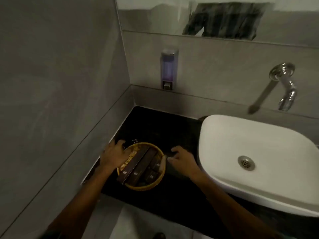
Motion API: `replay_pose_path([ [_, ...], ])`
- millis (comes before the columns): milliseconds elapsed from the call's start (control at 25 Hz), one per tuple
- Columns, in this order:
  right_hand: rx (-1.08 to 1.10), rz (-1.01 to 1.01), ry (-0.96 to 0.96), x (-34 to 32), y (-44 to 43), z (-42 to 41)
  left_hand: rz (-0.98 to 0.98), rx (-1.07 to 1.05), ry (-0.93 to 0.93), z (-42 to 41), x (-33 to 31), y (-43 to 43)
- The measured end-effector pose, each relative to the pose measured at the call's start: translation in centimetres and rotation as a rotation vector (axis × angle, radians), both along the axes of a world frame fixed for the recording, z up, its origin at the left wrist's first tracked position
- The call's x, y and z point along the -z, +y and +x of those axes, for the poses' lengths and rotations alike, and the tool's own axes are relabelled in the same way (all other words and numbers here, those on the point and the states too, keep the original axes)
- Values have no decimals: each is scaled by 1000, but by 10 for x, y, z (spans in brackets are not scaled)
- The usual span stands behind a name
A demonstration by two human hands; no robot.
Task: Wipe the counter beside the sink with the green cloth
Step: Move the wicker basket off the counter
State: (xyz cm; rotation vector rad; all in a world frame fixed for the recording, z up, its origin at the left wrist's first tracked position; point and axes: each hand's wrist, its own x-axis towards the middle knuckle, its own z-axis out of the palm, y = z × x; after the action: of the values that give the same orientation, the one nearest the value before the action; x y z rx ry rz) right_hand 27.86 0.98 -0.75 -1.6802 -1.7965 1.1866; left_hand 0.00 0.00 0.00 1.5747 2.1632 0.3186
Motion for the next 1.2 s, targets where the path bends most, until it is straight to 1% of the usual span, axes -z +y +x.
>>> replay_pose_path([
  [40,-7,-198,70,12,-1,-11,-57,-49,-72,-11,9,-5],
  [80,6,-334,169,18,-3,-21,-95,-88,-179,-16,16,-8],
  [160,136,-438,362,34,-11,-34,-73,-163,-350,-21,25,-19],
  [240,257,-429,459,41,-19,-36,-17,-216,-423,-14,24,-24],
  [320,345,-360,497,40,-34,-22,9,-236,-462,-2,16,-30],
  [400,418,-320,484,38,-58,3,-12,-225,-518,14,11,-44],
  [560,533,-314,428,27,-113,66,-64,-116,-663,63,17,-77],
  [720,562,-383,350,26,-137,107,-123,12,-597,103,40,-112],
  [800,554,-387,353,31,-143,120,-129,23,-522,117,43,-122],
  [920,461,-376,293,28,-146,158,42,22,-266,142,28,-118],
  [960,416,-382,257,24,-147,178,113,15,-241,156,17,-115],
  [1000,369,-393,218,20,-149,202,168,21,-250,176,4,-113],
  [1080,316,-402,145,10,-159,268,247,126,-295,242,-18,-104],
  [1120,338,-395,127,5,-164,303,269,214,-315,281,-25,-99],
  [1200,470,-329,68,-2,-176,374,329,418,-393,363,-35,-93],
])
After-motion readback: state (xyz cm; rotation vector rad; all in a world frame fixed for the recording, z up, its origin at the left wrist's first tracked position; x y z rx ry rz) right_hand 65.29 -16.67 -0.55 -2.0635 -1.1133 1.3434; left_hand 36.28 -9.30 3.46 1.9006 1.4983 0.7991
